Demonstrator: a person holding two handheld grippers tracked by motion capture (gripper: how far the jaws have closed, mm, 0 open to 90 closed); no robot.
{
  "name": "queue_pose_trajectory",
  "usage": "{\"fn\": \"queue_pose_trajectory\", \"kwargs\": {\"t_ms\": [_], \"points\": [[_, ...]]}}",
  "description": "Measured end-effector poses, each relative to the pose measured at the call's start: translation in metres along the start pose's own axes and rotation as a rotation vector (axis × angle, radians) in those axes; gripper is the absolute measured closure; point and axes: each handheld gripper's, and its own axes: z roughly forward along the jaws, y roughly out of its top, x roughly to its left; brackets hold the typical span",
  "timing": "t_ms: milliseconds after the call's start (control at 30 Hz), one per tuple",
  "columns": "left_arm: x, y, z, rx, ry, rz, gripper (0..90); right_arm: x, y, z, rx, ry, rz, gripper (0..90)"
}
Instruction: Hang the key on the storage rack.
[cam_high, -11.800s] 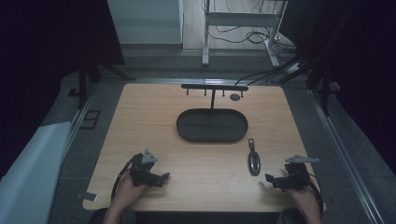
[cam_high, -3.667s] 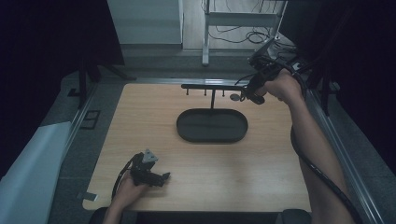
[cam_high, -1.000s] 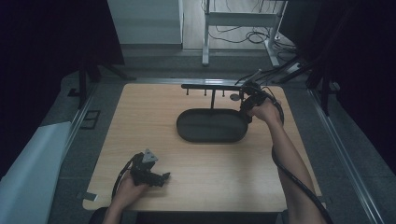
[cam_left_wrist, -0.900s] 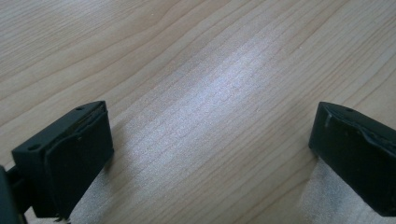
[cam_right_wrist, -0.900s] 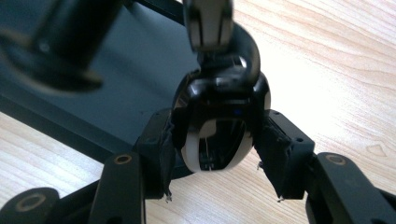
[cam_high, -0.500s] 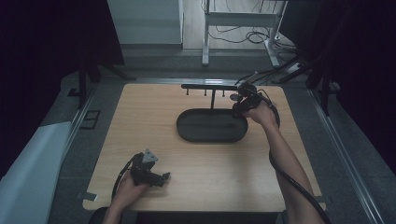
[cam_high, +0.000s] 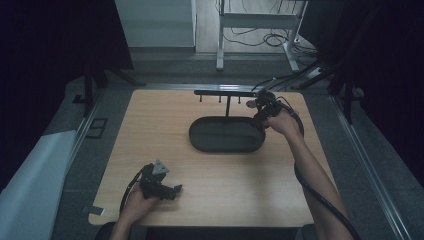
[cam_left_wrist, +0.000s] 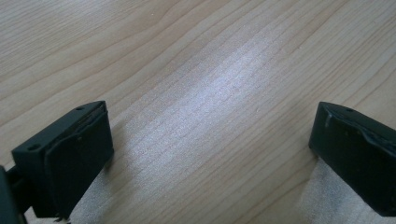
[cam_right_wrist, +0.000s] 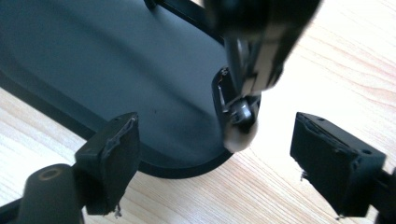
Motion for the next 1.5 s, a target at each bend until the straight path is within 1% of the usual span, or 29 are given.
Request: {"fn": "queue_pose_trajectory", "kwargs": {"t_ms": [33,200,267,500,633,933,1000,1133,1300,1467,1500], "points": [[0.000,0.000,0.000,-0.001,-0.001,-0.002,0.0,0.001,-0.003,-0.002,-0.006,0.004,-0.024,13.7],[0.000,0.000,0.000,-0.002,-0.001,-0.002,0.0,0.005,-0.009,-0.006,-0.019,-0.002,-0.077,12.6],[0.000,0.000,0.000,-0.002,-0.002,-0.003,0.0,0.007,-0.012,-0.007,-0.024,-0.008,-0.090,11.9],[0.000,0.000,0.000,-0.002,-0.002,-0.005,0.0,0.011,-0.020,-0.012,-0.044,0.001,-0.118,11.1],[-0.001,0.000,0.000,-0.004,-0.002,-0.008,0.0,0.014,-0.025,-0.017,-0.072,0.005,-0.139,11.1],[0.000,0.000,0.000,-0.002,-0.002,-0.005,0.0,0.017,-0.037,-0.024,-0.104,0.022,-0.163,10.8],[0.000,0.000,0.000,-0.003,-0.002,-0.006,0.0,0.017,-0.040,-0.024,-0.103,0.029,-0.160,10.3],[0.000,0.000,0.000,0.003,-0.003,-0.001,0.0,0.016,-0.046,-0.025,-0.098,0.035,-0.170,8.8],[0.000,0.000,0.000,0.001,-0.003,-0.001,0.0,0.014,-0.055,-0.026,-0.100,0.037,-0.167,7.8],[0.000,0.000,0.000,0.001,-0.002,-0.003,0.0,0.012,-0.062,-0.029,-0.115,0.037,-0.163,7.7],[0.000,0.000,0.000,0.001,-0.001,-0.003,0.0,0.012,-0.066,-0.030,-0.116,0.039,-0.165,7.7]]}}
